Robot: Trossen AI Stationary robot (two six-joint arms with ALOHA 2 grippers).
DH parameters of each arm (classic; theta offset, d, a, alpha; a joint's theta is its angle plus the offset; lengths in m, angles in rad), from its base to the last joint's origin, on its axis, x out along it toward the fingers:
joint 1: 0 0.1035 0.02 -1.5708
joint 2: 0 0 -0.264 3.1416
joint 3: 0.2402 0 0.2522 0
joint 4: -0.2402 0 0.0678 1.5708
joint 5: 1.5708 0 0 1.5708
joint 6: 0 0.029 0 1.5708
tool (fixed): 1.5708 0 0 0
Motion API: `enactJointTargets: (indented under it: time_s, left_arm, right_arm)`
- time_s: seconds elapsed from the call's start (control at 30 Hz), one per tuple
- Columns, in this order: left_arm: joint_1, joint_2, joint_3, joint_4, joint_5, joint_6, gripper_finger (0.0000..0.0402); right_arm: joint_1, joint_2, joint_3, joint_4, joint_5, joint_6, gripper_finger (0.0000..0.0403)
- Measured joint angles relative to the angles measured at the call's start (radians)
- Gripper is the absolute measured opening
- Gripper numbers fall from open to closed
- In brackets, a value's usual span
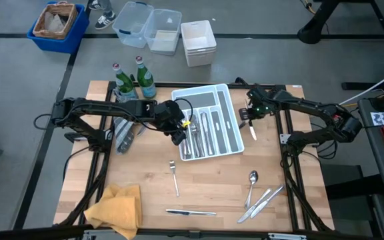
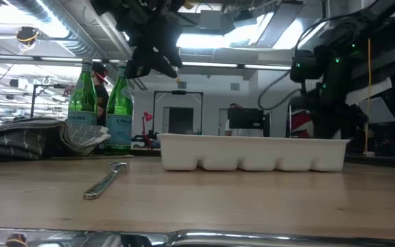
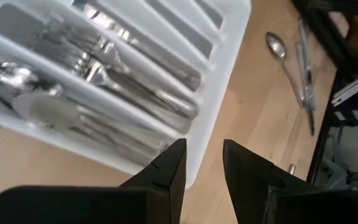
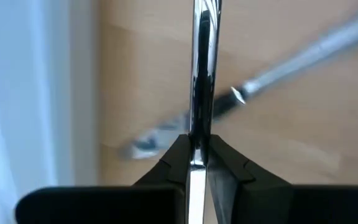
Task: Sort silverware
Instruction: Put the silver table knife into the silverware tray
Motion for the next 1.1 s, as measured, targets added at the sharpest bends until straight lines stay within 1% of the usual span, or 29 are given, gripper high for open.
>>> enactJointTargets:
  time_s: [0.33,0.5,0.63,0.7,0.8,0.93,1.1]
  left_arm:
    - [0.0,-0.024,0.0,-0.114,0.0,0.0,0.0095]
    - [0.0,-0.065,0.0,-0.142,0.0,0.004,0.0095]
    - [-0.001,-0.111,0.0,-0.143,-0.001,0.003,0.0095]
    - [-0.001,-0.139,0.0,-0.143,-0.001,0.002,0.0095]
    - [-0.001,-0.176,0.0,-0.143,-0.003,0.0,0.0095]
    - [-0.001,-0.218,0.0,-0.142,-0.008,0.0,0.0095]
    - [-0.001,-0.235,0.0,-0.141,-0.042,0.022,0.0095]
  right_arm:
    - [0.0,-0.001,0.189,0.012,-0.134,-0.199,0.0039]
    - [0.001,-0.001,0.261,0.115,-0.181,-0.387,0.0039]
    - [0.018,-0.002,0.272,0.262,-0.235,-0.572,0.004]
    - [0.036,-0.002,0.272,0.336,-0.245,-0.698,0.004]
    - [0.083,-0.002,0.272,0.409,-0.25,-0.946,0.004]
    - [0.156,-0.002,0.272,0.458,-0.254,-1.267,0.004]
    - [0.256,-0.002,0.272,0.477,-0.253,-1.599,0.004]
